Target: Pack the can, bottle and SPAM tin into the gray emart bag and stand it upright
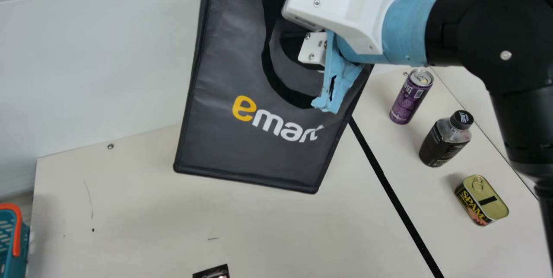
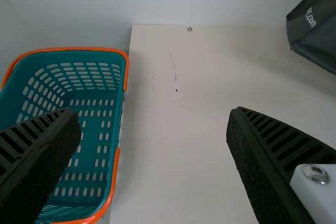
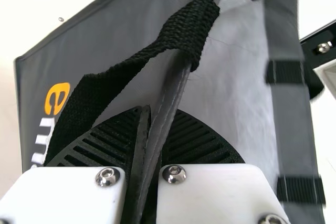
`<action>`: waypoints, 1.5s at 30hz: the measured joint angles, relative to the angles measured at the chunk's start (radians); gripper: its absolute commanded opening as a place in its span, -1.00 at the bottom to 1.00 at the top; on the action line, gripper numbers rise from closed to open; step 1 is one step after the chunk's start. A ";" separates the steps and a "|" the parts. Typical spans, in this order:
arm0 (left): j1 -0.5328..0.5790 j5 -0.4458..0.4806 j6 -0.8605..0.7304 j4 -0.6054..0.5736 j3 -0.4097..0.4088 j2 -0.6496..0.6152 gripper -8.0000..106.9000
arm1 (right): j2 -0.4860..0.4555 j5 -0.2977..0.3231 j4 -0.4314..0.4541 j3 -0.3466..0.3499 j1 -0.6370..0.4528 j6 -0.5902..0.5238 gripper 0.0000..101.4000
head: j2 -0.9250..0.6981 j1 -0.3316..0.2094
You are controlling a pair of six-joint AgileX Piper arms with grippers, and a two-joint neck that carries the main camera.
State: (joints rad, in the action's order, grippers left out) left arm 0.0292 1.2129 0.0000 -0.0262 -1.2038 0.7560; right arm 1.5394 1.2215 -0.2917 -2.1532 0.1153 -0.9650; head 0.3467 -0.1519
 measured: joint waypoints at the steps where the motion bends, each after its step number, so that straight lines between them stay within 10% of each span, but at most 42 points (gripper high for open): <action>1: 0.000 0.000 0.000 0.000 0.000 0.000 0.71 | -0.005 0.000 0.002 0.002 0.003 0.002 -1.00 | 0.002 0.000; 45: 0.000 0.000 0.000 0.000 0.000 0.000 0.71 | -0.215 -0.004 0.121 0.362 0.208 0.102 -1.00 | 0.002 0.000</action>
State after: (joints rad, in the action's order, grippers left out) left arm 0.0292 1.2129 0.0000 -0.0262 -1.2038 0.7560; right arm 1.3240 1.2176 -0.1705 -1.7912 0.3235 -0.8634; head 0.3482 -0.1519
